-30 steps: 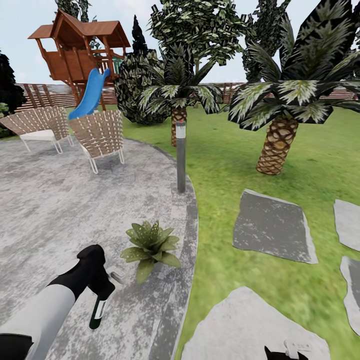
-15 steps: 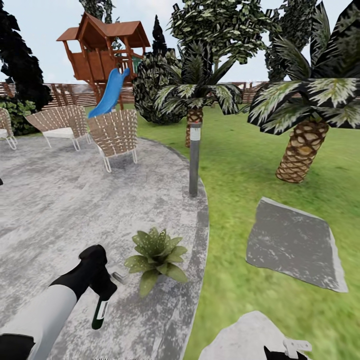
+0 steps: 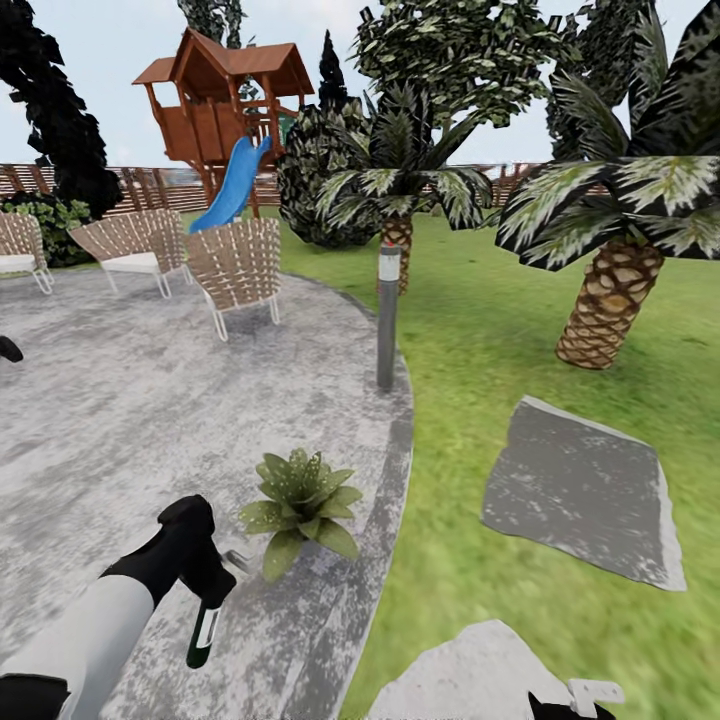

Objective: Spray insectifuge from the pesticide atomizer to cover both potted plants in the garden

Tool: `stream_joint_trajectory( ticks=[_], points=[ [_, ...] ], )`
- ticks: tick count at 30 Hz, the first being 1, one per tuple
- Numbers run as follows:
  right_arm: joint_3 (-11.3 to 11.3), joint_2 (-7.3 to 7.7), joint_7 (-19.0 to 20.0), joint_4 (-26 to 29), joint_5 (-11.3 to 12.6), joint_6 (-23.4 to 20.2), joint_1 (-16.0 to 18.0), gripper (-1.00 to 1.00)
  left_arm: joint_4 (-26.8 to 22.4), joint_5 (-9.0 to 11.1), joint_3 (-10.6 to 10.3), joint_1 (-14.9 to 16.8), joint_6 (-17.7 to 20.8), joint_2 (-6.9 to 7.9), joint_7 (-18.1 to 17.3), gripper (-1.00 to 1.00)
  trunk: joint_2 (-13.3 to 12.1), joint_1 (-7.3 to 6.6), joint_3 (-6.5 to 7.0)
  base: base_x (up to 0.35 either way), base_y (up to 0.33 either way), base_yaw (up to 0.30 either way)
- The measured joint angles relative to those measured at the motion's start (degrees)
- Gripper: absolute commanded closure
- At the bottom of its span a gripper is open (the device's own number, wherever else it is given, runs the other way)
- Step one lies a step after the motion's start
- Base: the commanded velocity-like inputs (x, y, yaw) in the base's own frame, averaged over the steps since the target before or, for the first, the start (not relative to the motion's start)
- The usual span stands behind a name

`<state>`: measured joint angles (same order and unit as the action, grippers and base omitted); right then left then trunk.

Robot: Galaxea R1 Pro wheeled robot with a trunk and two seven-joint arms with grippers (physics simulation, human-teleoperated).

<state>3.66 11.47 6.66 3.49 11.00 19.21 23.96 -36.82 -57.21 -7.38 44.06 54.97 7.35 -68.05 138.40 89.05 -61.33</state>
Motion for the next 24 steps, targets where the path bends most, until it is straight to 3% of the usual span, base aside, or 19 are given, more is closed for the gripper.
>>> stream_joint_trajectory(
  ticks=[5,10,24],
  points=[
    [0.0,0.01,0.0,0.0,0.0,0.0,0.0,-1.00,2.0,-0.2,0.2,-1.6,0.0,0.31,0.1,1.00,0.0,0.00,0.00,-0.004,-0.004,0.253],
    [-0.1,0.11,0.0,0.0,0.0,0.0,0.0,-1.00,1.8,-0.2,0.4,-2.0,0.0,0.14,0.1,1.00,0.0,-0.02,0.00,0.068,0.000,0.070],
    [0.0,0.48,0.0,-0.2,-0.1,0.0,0.0,-1.00,1.5,-0.2,0.3,-2.0,-0.1,-0.06,0.1,1.00,0.0,-0.04,0.00,0.304,-0.061,0.002]
  ],
)
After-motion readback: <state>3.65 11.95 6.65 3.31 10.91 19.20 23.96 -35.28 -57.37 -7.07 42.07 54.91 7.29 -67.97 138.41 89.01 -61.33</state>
